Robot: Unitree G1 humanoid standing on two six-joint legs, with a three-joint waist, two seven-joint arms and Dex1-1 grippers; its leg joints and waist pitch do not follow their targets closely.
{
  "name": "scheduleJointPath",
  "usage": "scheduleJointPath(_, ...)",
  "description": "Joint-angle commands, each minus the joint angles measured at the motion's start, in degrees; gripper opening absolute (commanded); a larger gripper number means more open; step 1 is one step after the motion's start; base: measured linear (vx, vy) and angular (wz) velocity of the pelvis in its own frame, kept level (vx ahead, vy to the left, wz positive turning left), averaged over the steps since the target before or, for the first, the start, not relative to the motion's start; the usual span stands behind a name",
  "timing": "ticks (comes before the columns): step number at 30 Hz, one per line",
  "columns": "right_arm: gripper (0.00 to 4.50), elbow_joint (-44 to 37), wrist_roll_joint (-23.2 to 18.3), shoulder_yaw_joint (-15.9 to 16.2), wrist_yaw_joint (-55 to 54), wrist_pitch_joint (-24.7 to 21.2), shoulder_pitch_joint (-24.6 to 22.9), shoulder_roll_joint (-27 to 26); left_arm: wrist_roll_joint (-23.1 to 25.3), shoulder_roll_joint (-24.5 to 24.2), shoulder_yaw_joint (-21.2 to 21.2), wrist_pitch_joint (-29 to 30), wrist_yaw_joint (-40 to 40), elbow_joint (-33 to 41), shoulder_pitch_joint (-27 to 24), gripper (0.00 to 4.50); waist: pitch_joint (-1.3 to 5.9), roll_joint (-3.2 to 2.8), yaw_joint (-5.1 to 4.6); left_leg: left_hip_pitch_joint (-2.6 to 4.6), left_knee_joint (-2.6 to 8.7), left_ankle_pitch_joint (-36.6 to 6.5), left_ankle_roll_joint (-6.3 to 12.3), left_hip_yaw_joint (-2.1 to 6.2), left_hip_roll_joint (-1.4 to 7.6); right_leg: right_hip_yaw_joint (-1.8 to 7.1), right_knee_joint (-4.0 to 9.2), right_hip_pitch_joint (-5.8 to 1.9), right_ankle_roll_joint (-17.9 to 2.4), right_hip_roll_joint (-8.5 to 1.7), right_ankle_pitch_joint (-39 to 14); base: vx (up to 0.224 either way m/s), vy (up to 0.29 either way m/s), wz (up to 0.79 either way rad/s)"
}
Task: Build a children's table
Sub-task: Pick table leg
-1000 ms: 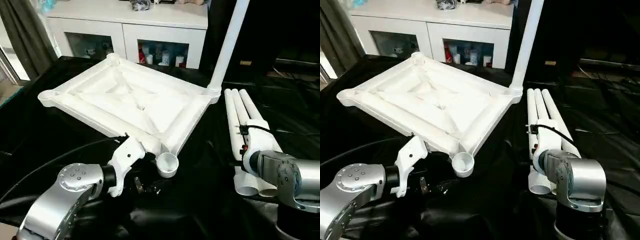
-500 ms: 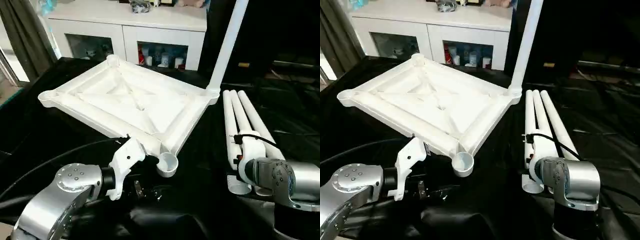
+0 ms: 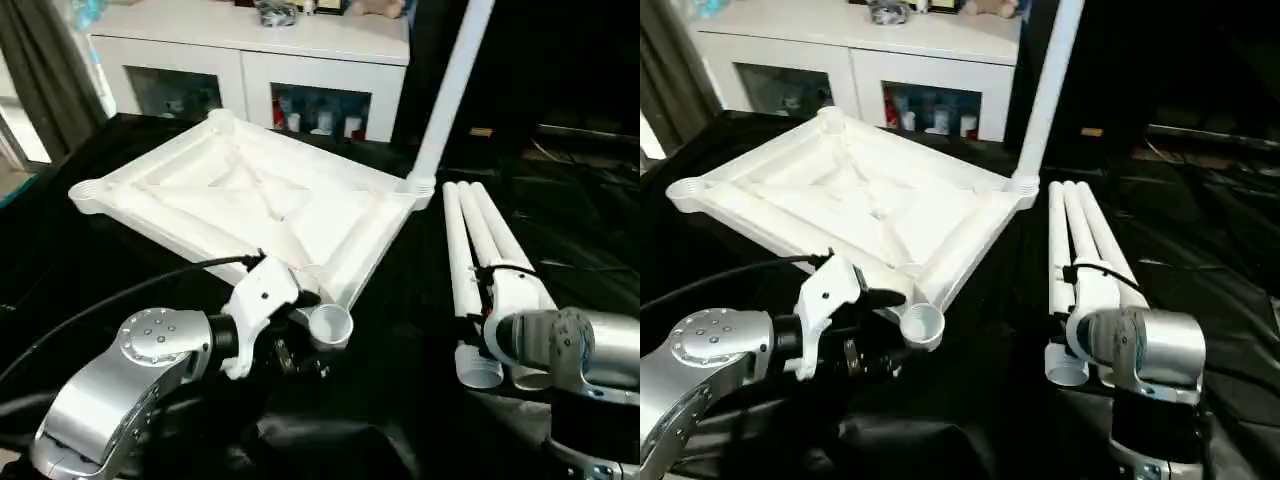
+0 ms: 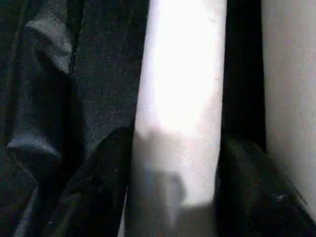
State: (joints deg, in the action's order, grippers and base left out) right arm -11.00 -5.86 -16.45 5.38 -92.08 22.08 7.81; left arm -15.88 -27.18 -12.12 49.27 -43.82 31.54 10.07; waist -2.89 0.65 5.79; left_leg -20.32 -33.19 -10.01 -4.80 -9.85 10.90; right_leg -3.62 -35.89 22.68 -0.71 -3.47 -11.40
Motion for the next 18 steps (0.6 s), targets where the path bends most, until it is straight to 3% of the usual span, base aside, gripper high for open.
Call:
scheduleJointPath(1, 2.36, -0.4, 0.4, -1.1, -0.8, -0.4, 0.6, -0.9, 0.9, 0.7, 1.2, -2.2, 1.9, -1.2, 0.6, 4.50, 2.64, 0.23, -0.05, 0.28, 3.92, -10.4, -3.60, 0.75, 1.21, 2.98, 5.53, -2.00, -1.0, -3.65, -19.0, 0.000, 0.000, 0.00)
scheduleJointPath(4, 2.05, -1.3, 0.9, -1.8, -1.8, -0.4, 0.4, -3.1, 0.8, 1.8, 3.5, -4.5, 3.3, -2.5, 0.2, 4.50, 2.92, 0.33, -0.25, 0.18, 3.92, -9.7, -3.80, 0.79, 1.28, 2.96, 5.25, -2.29, -1.6, -3.70, -17.3, 0.000, 0.000, 0.00)
scheduleJointPath(6, 1.97, -2.3, 1.2, -2.8, -2.6, -0.4, 0.3, -4.8, 1.2, 4.8, 5.8, -8.2, 7.1, -3.9, -0.2, 4.50, 2.74, 0.48, -0.43, 0.16, 4.01, -10.0, -3.72, 0.76, 1.31, 2.99, 5.34, -2.24, -2.1, -3.70, -16.7, 0.000, 0.000, 0.00)
scheduleJointPath(7, 1.97, -2.2, 1.2, -3.8, -2.6, 0.0, 0.9, -5.2, 1.5, 6.3, 6.3, -10.0, 8.4, -4.9, 0.2, 4.50, 3.02, 0.85, -0.17, 0.23, 4.02, -9.9, -3.68, 0.87, 1.41, 2.92, 5.26, -2.50, -2.1, -3.85, -16.3, 0.000, 0.000, 0.00)
scheduleJointPath(8, 1.96, -1.7, 1.2, -4.4, -2.8, 0.5, 1.6, -5.6, 1.5, 7.0, 6.6, -11.4, 9.0, -6.0, 0.7, 4.50, 2.94, 0.75, -0.12, 0.17, 4.07, -9.7, -3.68, 0.90, 1.45, 2.98, 5.19, -2.46, -2.1, -3.91, -16.0, 0.000, 0.000, 0.00)
scheduleJointPath(10, 1.93, -0.9, 1.4, -5.0, -3.6, 2.2, 2.4, -6.3, 1.6, 6.6, 6.4, -11.1, 8.9, -6.7, 1.2, 4.50, 2.36, 0.01, -0.24, 0.29, 4.22, -11.3, -4.02, 0.87, 1.32, 3.09, 5.47, -1.88, -1.6, -3.75, -16.7, 0.000, 0.000, 0.00)
scheduleJointPath(11, 1.93, 0.2, 1.9, -6.2, -4.9, 4.0, 4.3, -7.2, 1.9, 5.6, 6.1, -6.6, 9.7, -8.0, 2.8, 4.50, 2.43, 0.88, -0.27, 0.40, 4.26, -11.4, -3.91, 0.87, 1.26, 3.05, 5.30, -1.91, -1.3, -3.76, -17.5, 0.000, 0.000, 0.00)
scheduleJointPath(13, 1.93, 0.0, 1.9, -6.9, -5.2, 4.7, 4.9, -7.6, 1.6, 5.7, 6.2, -4.9, 10.0, -8.6, 3.7, 4.50, 2.35, 0.52, -0.24, 0.55, 4.18, -11.3, -4.03, 0.81, 1.12, 3.09, 5.34, -1.76, -1.1, -3.73, -18.1, 0.000, 0.000, 0.00)
scheduleJointPath(15, 1.93, -1.7, 1.8, -7.8, -6.0, 7.3, 5.4, -9.1, 0.1, 6.9, 8.0, -5.1, 10.0, -10.0, 5.5, 4.50, 2.36, -0.30, -0.25, 0.61, 4.17, -11.7, -4.37, 0.88, 1.14, 3.09, 5.35, -1.76, -1.3, -3.79, -18.0, 0.000, 0.000, 0.00)
scheduleJointPath(16, 1.93, -1.7, 1.8, -7.8, -6.0, 7.3, 5.4, -9.1, 0.1, 6.9, 8.0, -5.1, 10.0, -10.0, 5.5, 4.50, 2.39, -0.06, -0.24, 0.63, 4.17, -11.6, -4.35, 0.81, 1.20, 3.06, 5.53, -1.75, -1.4, -3.78, -17.7, 0.000, 0.000, 0.00)
scheduleJointPath(18, 1.93, -5.8, 0.7, -11.3, -7.7, 14.0, 6.0, -12.4, -3.3, 10.3, 11.8, -5.6, 11.1, -11.9, 9.0, 4.50, 2.78, -0.54, 0.00, 0.40, 3.90, -9.3, -4.45, 0.76, 1.24, 3.13, 4.89, -1.94, -3.1, -3.87, -12.8, 0.000, 0.000, 0.00)
